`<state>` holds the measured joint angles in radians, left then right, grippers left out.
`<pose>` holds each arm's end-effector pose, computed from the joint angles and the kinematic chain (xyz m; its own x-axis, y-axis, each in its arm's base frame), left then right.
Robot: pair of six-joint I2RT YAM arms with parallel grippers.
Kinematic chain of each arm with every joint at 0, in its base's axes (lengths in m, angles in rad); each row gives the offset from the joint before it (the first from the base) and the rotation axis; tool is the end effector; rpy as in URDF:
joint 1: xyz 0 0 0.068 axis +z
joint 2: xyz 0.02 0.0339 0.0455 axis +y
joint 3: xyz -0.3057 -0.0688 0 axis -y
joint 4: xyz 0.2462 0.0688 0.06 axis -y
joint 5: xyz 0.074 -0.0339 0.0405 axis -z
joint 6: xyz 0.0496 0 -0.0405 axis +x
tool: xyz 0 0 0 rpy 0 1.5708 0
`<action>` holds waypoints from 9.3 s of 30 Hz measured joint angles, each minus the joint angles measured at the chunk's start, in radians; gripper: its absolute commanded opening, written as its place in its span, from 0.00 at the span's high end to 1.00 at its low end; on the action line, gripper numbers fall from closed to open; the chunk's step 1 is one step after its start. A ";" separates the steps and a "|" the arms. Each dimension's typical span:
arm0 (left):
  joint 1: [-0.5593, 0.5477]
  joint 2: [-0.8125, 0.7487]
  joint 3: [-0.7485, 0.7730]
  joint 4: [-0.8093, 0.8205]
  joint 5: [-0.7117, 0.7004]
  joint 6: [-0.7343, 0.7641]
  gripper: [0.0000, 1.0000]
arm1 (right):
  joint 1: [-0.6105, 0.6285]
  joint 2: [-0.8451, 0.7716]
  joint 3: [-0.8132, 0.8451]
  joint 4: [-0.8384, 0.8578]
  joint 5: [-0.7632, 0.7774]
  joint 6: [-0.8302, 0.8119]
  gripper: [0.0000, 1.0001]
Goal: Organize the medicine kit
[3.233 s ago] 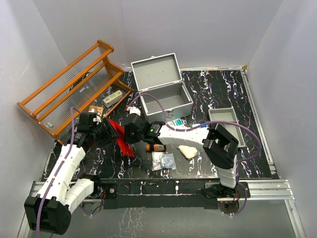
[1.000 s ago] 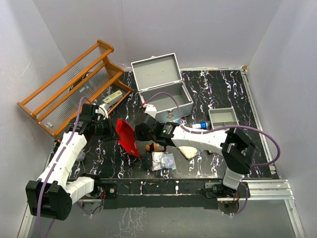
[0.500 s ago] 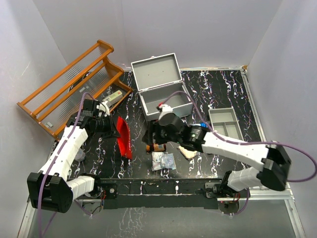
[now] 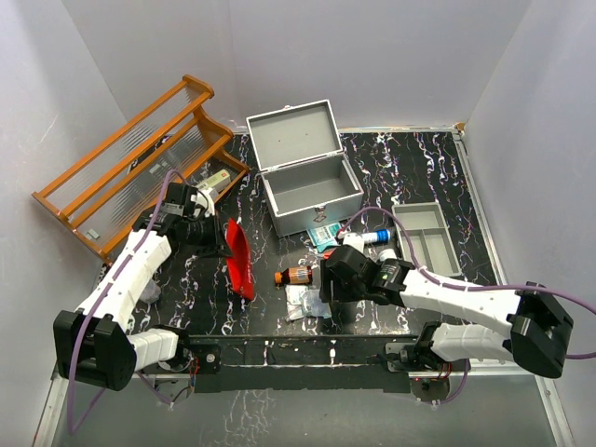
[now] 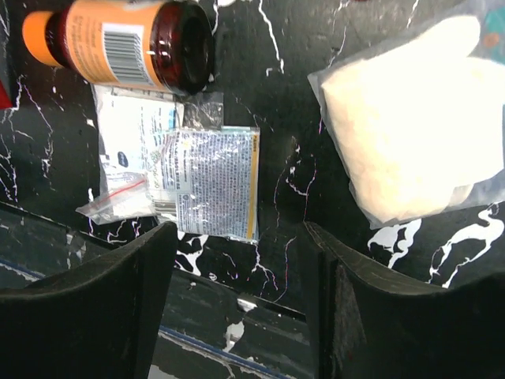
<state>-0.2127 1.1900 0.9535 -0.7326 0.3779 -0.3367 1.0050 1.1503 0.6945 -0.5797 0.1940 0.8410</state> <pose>0.2188 -0.0660 0.2989 -0.8928 -0.1213 -0.4338 0.1117 0.8734 -0.4741 0.1181 0.1681 0.2326 -0.8855 -0.0302 -0.4637 -0.1734 0.9472 0.2696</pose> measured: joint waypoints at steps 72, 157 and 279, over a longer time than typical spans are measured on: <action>-0.047 0.013 0.015 0.027 -0.004 -0.062 1.00 | -0.154 0.053 0.031 0.060 -0.015 -0.134 0.95; -0.058 -0.015 -0.006 0.050 0.013 -0.057 1.00 | -0.029 0.554 0.488 0.467 -0.217 0.040 0.72; -0.058 -0.178 -0.086 0.179 0.020 -0.048 1.00 | 0.100 0.619 0.630 0.296 -0.093 0.108 0.94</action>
<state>-0.2707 1.0122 0.8677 -0.5533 0.3981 -0.3847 1.1049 1.7691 1.3247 -0.2836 0.1005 0.9493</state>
